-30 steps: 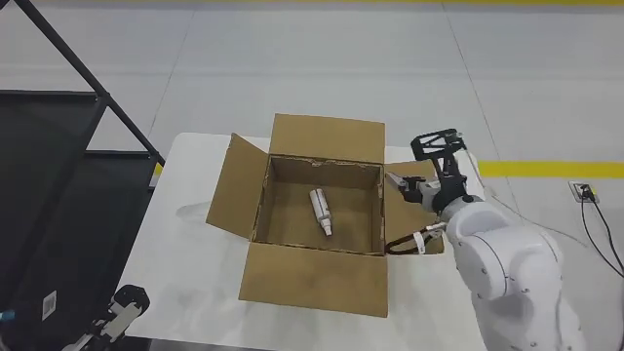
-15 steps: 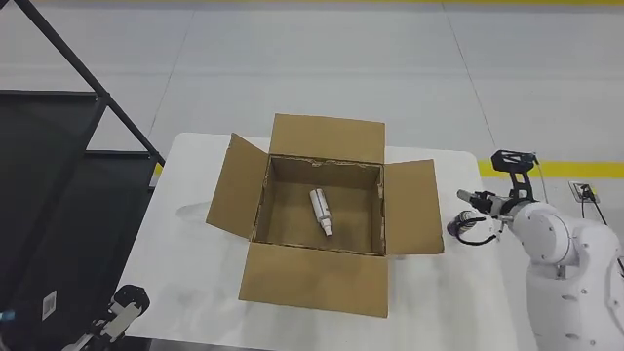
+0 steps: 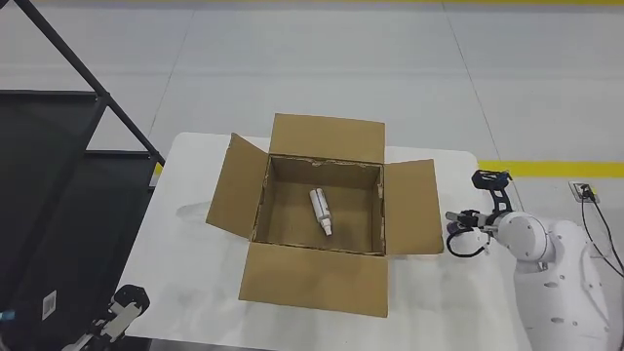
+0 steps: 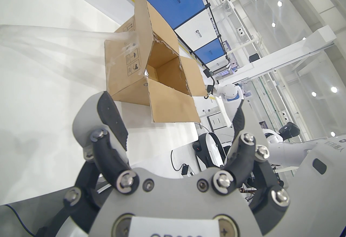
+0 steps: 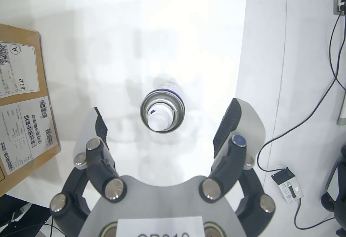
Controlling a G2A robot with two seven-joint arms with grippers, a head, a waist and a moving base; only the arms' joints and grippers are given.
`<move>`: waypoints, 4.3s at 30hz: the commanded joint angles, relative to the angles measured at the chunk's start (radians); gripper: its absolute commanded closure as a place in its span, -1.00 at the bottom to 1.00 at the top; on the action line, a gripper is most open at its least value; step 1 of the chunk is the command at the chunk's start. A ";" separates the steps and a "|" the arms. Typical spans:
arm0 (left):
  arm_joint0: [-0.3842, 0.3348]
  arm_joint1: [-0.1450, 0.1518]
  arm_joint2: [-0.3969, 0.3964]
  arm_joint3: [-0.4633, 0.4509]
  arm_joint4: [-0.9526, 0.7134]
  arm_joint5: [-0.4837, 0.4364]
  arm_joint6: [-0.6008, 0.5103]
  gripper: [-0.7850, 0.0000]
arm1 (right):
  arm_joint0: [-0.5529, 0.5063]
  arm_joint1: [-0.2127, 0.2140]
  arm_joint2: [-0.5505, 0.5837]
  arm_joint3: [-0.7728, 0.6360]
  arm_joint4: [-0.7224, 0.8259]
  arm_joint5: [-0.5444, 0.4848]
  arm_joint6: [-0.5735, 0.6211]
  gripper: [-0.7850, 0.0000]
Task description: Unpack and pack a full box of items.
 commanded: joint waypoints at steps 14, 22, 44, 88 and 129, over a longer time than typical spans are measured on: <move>0.000 0.000 0.000 0.000 0.000 0.000 0.000 -1.00 | 0.053 0.014 -0.031 0.094 0.021 0.016 -0.034 1.00; 0.000 0.000 0.000 0.000 0.000 0.000 0.000 -1.00 | -0.031 0.028 0.054 -0.188 0.093 0.079 -0.043 1.00; 0.000 0.000 0.000 0.000 0.000 0.000 0.000 -1.00 | 0.109 -0.010 -0.556 -0.580 -0.061 0.194 0.030 1.00; 0.000 0.000 0.000 0.000 0.000 0.000 0.000 -1.00 | 0.388 -0.186 -0.849 0.196 -0.010 0.213 -0.050 -1.00; -0.554 0.066 0.253 0.170 0.186 0.402 -0.106 -1.00 | -0.243 -0.045 0.042 -0.613 0.720 0.027 -0.101 -1.00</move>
